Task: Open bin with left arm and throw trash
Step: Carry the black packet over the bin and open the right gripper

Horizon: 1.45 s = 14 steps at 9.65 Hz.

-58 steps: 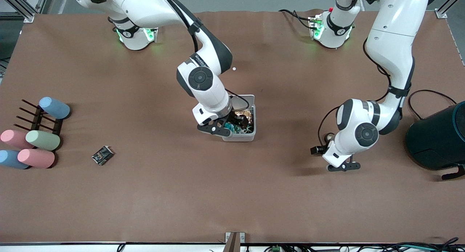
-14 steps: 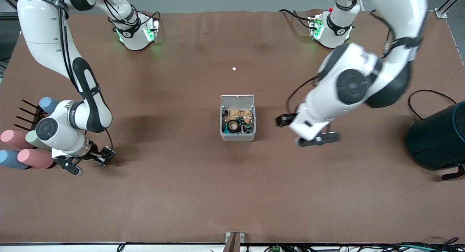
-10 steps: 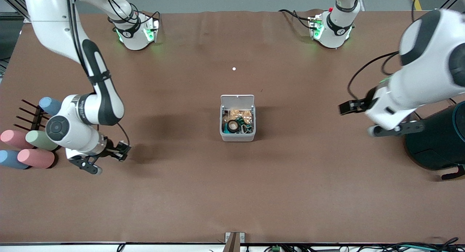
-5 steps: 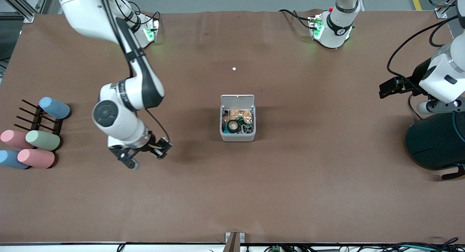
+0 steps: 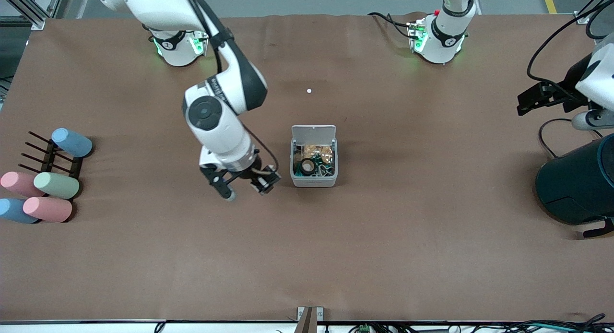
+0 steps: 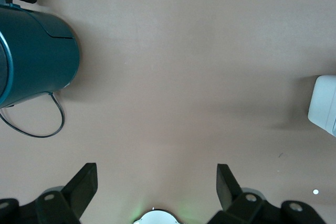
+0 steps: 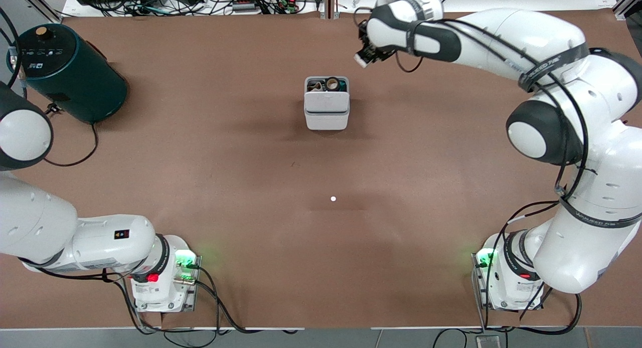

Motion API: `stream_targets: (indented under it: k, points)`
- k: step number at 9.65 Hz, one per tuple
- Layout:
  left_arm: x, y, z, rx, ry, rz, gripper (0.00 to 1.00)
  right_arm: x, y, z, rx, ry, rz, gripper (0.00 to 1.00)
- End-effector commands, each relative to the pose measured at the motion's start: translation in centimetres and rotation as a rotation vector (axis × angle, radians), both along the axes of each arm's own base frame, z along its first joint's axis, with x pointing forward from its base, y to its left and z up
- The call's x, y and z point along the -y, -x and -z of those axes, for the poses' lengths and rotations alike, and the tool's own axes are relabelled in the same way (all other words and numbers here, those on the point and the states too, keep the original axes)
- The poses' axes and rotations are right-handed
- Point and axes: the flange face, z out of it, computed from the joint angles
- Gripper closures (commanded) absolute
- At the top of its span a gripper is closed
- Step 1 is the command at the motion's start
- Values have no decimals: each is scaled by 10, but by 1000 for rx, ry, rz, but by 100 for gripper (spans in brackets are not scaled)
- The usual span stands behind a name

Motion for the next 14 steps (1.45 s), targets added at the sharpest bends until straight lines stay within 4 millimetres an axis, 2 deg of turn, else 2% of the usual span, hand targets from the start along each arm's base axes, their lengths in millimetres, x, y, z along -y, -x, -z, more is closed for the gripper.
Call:
stream_targets:
  k: [1,2,3,5,6,7,9,10,11,13,14]
  points:
    - [-4,12,-7,1,6,19,0,-41,25,14,-25,-1,2,49]
    - [-2,12,-7,2,5,21,0,-66,45,21,-32,8,-22,49]
    - [1,12,-7,4,5,28,0,-79,57,23,-36,11,-42,49]
    - [0,8,-5,11,14,64,0,-91,68,24,-38,10,-62,47]
    - [3,8,-6,18,27,72,0,-93,69,31,-43,19,-67,40]
    - [3,13,-11,21,29,72,0,-93,69,34,-46,22,-67,27]
    - [2,35,-7,42,30,64,0,-92,67,31,-41,23,-74,13]
    - [0,35,-6,51,42,69,0,-87,58,16,-24,10,-65,6]
    - [1,36,-6,51,57,69,0,-81,52,9,-17,15,-68,0]
    - [2,33,-6,56,59,69,0,-63,35,-14,29,10,-118,0]
    - [1,33,-6,56,59,67,0,-38,18,-25,58,24,-210,0]
